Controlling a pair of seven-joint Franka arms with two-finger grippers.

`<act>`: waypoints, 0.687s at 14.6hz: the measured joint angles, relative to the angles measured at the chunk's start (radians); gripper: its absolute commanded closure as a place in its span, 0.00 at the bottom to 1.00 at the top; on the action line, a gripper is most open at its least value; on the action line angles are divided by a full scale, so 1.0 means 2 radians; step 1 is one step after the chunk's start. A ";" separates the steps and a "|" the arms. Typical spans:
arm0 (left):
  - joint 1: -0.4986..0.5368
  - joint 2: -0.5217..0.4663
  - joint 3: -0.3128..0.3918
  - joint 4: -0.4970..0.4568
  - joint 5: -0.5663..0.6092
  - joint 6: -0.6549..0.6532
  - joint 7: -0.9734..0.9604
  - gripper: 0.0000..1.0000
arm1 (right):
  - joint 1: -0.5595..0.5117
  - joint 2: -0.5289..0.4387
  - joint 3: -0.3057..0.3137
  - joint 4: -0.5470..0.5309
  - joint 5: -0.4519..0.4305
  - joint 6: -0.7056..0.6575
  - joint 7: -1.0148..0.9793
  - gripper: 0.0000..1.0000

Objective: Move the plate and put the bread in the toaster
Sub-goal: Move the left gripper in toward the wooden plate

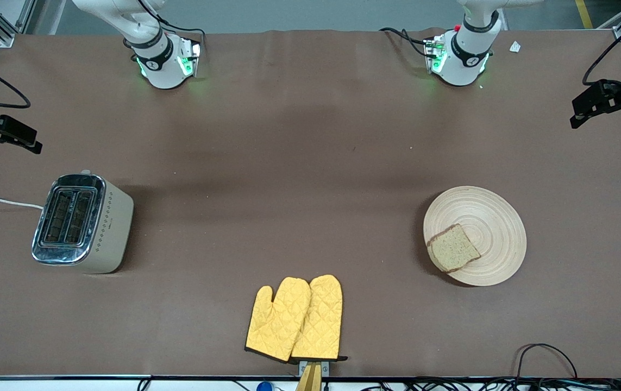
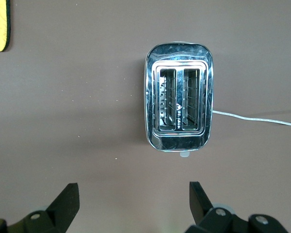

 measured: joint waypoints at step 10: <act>0.081 0.071 0.013 0.002 -0.062 0.030 0.070 0.00 | 0.000 0.000 0.000 -0.001 0.000 -0.001 0.000 0.00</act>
